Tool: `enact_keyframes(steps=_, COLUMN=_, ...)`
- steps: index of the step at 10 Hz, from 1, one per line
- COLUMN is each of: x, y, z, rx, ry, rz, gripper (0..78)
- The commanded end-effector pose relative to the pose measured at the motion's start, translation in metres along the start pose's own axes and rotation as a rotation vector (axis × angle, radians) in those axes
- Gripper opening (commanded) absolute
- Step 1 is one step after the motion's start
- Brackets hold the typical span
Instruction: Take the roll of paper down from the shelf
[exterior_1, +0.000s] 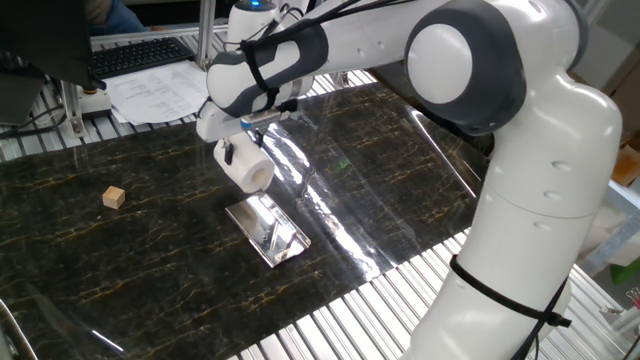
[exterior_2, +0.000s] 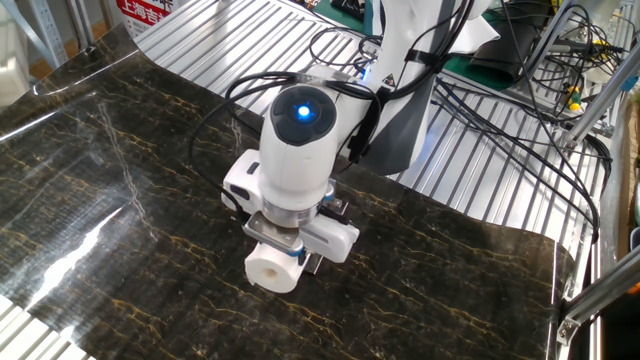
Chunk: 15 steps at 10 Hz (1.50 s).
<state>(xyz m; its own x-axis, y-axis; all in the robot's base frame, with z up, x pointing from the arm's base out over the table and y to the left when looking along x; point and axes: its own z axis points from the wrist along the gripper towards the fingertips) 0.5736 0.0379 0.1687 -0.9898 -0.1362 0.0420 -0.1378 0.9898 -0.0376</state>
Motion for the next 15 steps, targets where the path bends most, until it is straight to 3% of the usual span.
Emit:
enact_keyframes(steps=1, x=-0.005, y=-0.004, z=-0.004, rx=0.003, ry=0.005, rz=-0.031, gripper=1.4)
enact_keyframes(steps=5, x=-0.008, y=-0.011, z=-0.006, rx=0.006, ry=0.004, rz=-0.071, gripper=1.4)
enact_keyframes(steps=8, x=-0.01, y=-0.033, z=-0.009, rx=-0.003, ry=0.011, rz=-0.103, gripper=1.4)
enact_keyframes(steps=12, x=0.02, y=-0.064, z=-0.017, rx=-0.002, ry=0.028, rz=-0.103, gripper=1.4)
enact_keyframes(steps=15, x=0.049, y=-0.069, z=0.0, rx=0.0, ry=0.023, rz=-0.074, gripper=1.4)
